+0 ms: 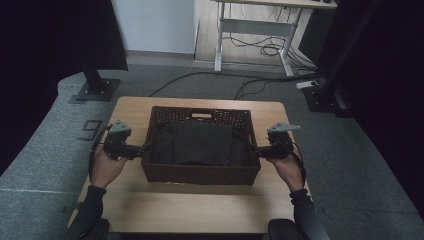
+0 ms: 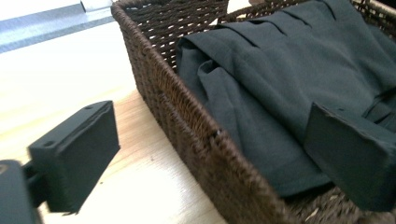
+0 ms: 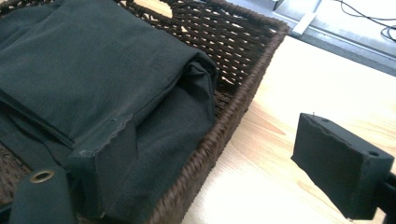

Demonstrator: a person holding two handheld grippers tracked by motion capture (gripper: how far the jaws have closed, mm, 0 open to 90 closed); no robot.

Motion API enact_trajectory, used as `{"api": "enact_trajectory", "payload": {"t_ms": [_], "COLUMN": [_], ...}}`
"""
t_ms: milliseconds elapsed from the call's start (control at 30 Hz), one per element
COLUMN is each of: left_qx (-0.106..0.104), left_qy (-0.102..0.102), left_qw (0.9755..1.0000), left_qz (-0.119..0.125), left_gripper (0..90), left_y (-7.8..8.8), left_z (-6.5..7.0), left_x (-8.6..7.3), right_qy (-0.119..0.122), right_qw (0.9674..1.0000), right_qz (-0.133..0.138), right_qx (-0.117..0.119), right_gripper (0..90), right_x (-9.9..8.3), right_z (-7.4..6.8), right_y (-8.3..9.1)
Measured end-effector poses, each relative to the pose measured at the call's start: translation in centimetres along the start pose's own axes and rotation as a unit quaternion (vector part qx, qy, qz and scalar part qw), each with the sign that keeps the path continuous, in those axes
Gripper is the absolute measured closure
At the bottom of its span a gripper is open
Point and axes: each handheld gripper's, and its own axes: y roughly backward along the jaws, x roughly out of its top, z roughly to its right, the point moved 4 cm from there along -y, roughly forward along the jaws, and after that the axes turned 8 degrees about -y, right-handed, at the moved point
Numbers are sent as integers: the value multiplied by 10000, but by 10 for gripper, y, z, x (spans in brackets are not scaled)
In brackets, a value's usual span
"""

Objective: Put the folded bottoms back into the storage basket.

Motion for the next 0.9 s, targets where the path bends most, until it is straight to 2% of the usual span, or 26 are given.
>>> {"api": "enact_trajectory", "payload": {"t_ms": [67, 267, 433, 567, 633, 900], "left_qx": [64, 158, 282, 291, 285, 361], "left_qy": [-34, 83, 129, 222, 280, 214], "left_qw": [10000, 9998, 9995, 9993, 9992, 9990], "left_qz": [-29, 26, -8, -7, 4, -144], "left_gripper": [0, 0, 0, 0, 0, 0], "left_y": [4, 15, 24, 27, 28, 20], "left_z": [-1, -5, -11, -13, -13, -11], "left_x": [-4, -20, -38, -47, -53, -79], "right_qy": [-44, -145, -216, -267, -309, -292], "right_qw": [10000, 9998, 9996, 9993, 9992, 9986], "right_qz": [18, 72, 20, 7, -6, -187], "right_qx": [-31, -87, -201, -245, -260, -388], "right_gripper": [132, 121, 60, 34, 18, 0], "right_x": [-2, -10, -23, -30, -35, -59], "right_z": [3, 11, 20, 24, 26, 29], "right_y": [5, 18, 27, 31, 33, 31]}}
